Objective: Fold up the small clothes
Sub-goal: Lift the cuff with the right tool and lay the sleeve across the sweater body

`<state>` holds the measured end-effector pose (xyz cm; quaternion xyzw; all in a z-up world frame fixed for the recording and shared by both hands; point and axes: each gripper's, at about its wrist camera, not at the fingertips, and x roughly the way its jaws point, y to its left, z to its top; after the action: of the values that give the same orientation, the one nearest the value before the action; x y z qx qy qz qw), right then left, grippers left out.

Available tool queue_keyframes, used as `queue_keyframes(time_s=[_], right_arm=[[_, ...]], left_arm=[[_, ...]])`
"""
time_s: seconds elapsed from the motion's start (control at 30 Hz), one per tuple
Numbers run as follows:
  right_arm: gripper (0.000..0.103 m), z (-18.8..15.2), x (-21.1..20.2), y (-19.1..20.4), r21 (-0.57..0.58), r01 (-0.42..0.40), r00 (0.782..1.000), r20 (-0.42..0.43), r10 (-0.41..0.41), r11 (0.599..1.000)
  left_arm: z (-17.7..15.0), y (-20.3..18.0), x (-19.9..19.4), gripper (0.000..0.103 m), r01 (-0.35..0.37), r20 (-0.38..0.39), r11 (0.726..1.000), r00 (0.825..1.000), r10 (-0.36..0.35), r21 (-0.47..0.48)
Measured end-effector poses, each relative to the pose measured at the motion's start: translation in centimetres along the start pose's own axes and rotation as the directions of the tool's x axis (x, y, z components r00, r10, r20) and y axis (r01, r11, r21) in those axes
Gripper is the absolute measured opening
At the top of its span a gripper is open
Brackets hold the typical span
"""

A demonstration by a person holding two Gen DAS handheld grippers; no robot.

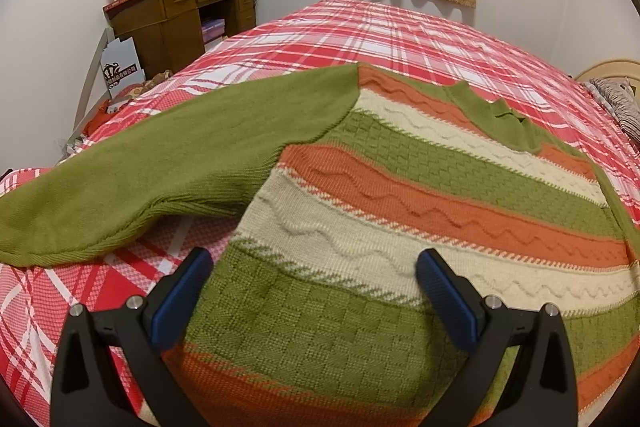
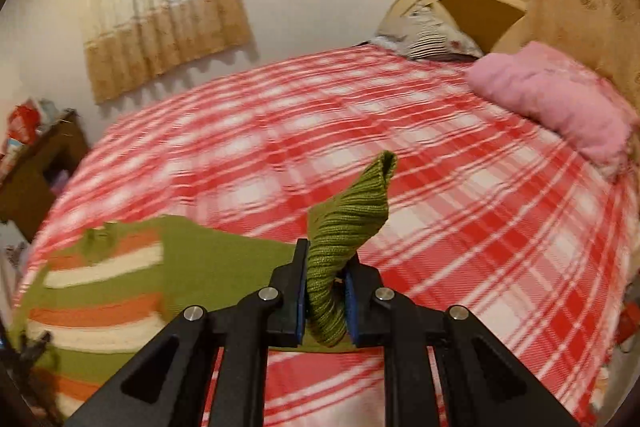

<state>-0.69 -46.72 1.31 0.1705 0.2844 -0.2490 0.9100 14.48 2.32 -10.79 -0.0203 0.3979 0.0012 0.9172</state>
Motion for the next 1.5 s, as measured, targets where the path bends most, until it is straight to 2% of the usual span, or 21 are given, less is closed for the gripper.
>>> queue_keyframes(time_s=[0.13,0.3,0.43,0.57,0.63,0.73,0.83,0.9,1.0,1.1,1.23,1.33,1.47,1.5], right_arm=[[0.015,-0.6,0.8,2.4,0.039,-0.132,0.990,-0.054,0.134,0.990],[0.015,-1.7,2.1,7.3,0.012,-0.228,0.968,-0.101,0.228,0.974],[0.015,-2.3,3.4,11.9,0.047,-0.336,0.932,-0.128,0.339,0.941],[0.015,-3.1,3.9,17.7,0.008,-0.423,0.896,-0.148,0.419,0.906],[0.015,-3.6,4.0,20.7,-0.024,-0.456,0.880,-0.160,0.447,0.890],[0.015,-4.4,4.4,25.0,-0.055,-0.502,0.855,-0.183,0.485,0.863],[0.015,-5.7,5.3,29.2,-0.057,-0.551,0.820,-0.219,0.528,0.832],[0.015,-6.6,6.0,31.5,-0.064,-0.572,0.805,-0.237,0.544,0.818],[0.015,-8.5,7.1,35.5,-0.078,-0.601,0.779,-0.278,0.562,0.795],[0.015,-10.4,7.7,38.7,-0.124,-0.606,0.776,-0.306,0.551,0.785],[0.015,-12.2,9.5,41.8,-0.144,-0.613,0.769,-0.337,0.544,0.777],[0.015,-13.4,10.8,43.5,-0.155,-0.615,0.766,-0.351,0.539,0.773],[0.015,-14.2,11.8,44.6,-0.120,-0.657,0.721,-0.388,0.574,0.744],[0.015,-14.0,11.6,44.3,-0.103,-0.670,0.710,-0.375,0.595,0.735]], left_arm=[[0.0,0.1,0.0,0.103,0.002,0.001,1.000,1.000,-0.002,0.000],[0.0,0.0,0.0,0.103,0.001,-0.005,1.000,1.000,-0.001,0.012],[0.0,-0.2,0.0,0.103,0.012,-0.017,0.999,1.000,-0.012,0.037],[-0.5,0.2,-1.1,0.103,0.047,-0.029,0.996,0.999,-0.044,0.078],[-1.0,0.9,-1.8,0.103,0.008,-0.021,0.994,1.000,-0.006,0.107],[-1.7,2.8,-3.6,0.103,-0.111,0.050,0.987,0.993,0.106,0.114],[-2.0,4.8,-4.5,0.103,-0.161,0.090,0.983,0.984,0.152,0.094],[-2.1,6.2,-4.5,0.103,-0.170,0.089,0.983,0.982,0.164,0.064],[-2.4,7.8,-3.4,0.103,-0.128,0.055,0.992,0.990,0.128,0.002],[-2.9,8.5,-3.2,0.103,-0.078,0.072,0.995,0.994,0.082,-0.059],[-3.3,8.0,-2.8,0.103,-0.040,0.079,0.999,0.996,0.042,-0.026],[-3.2,8.0,-2.7,0.103,-0.039,0.085,0.999,0.996,0.041,-0.025],[-3.5,7.9,-2.9,0.103,-0.042,0.096,0.999,0.994,0.044,-0.020],[-3.6,8.0,-3.0,0.103,-0.040,0.096,0.999,0.994,0.042,-0.021]])
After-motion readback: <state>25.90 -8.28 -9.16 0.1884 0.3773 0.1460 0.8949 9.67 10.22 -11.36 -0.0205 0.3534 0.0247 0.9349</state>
